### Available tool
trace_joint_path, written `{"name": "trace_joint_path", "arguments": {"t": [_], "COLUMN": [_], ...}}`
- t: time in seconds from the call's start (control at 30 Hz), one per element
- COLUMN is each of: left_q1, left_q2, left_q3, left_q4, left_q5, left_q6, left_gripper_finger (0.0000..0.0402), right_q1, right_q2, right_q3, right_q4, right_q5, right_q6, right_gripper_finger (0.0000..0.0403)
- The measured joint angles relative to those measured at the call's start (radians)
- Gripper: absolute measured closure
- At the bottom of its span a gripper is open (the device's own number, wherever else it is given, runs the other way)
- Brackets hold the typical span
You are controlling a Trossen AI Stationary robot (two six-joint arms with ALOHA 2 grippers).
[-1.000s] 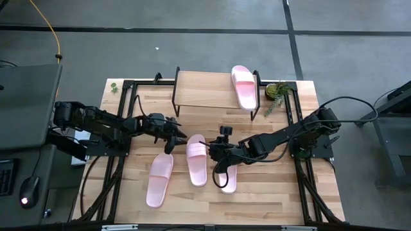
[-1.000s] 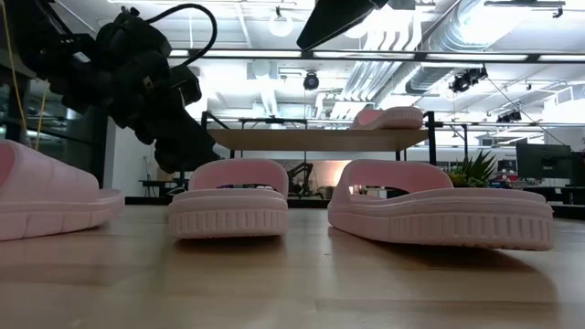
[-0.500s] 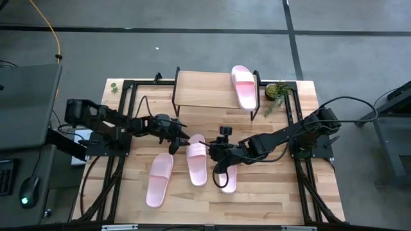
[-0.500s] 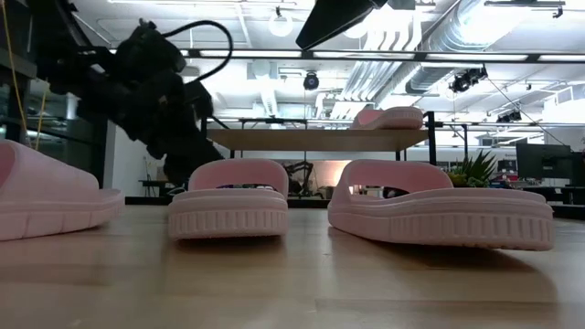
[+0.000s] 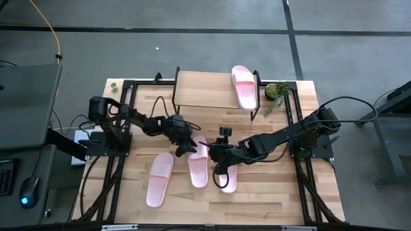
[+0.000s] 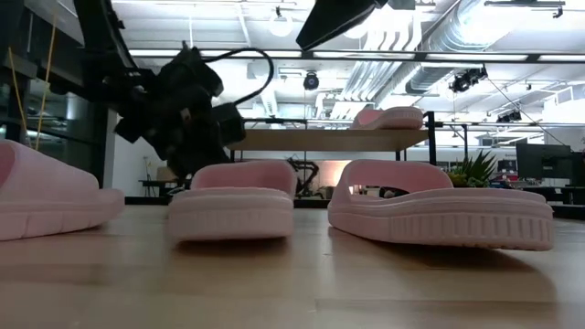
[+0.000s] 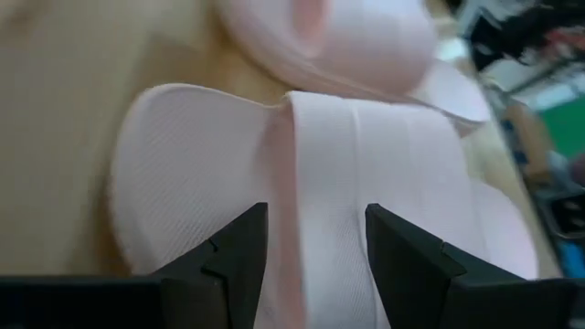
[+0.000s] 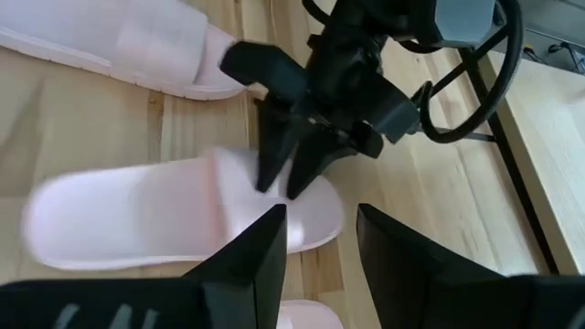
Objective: Pick and place slides into the shelf
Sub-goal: Put the pink slide on the shelf
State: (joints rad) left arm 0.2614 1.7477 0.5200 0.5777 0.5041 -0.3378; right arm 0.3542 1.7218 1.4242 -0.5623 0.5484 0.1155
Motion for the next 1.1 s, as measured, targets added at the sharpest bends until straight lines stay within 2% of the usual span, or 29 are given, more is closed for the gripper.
{"name": "trace_joint_path", "arguments": {"t": [0.53, 0.97, 1.1], "left_q1": [-0.001, -0.02, -0.02], "left_q2": [0.001, 0.001, 0.001], "left_q3": [0.016, 0.016, 0.016], "left_q4": [-0.006, -0.002, -0.002], "left_q5": [0.169, 0.177, 0.177], "left_q6": [-0.003, 0.0, 0.0], "left_gripper_finger": [0.0231, 0.0232, 0.0252], "right_q1": [0.0, 0.0, 0.0], "right_q2": [0.0, 0.0, 0.0], "right_q3": [0.0, 0.0, 0.0], "right_q4": [-0.024, -0.025, -0.024], "right_q5": [-0.002, -0.002, -0.002], "right_q6": [0.019, 0.019, 0.018], "right_gripper_finger": [0.0279, 0.0279, 0.0279]}}
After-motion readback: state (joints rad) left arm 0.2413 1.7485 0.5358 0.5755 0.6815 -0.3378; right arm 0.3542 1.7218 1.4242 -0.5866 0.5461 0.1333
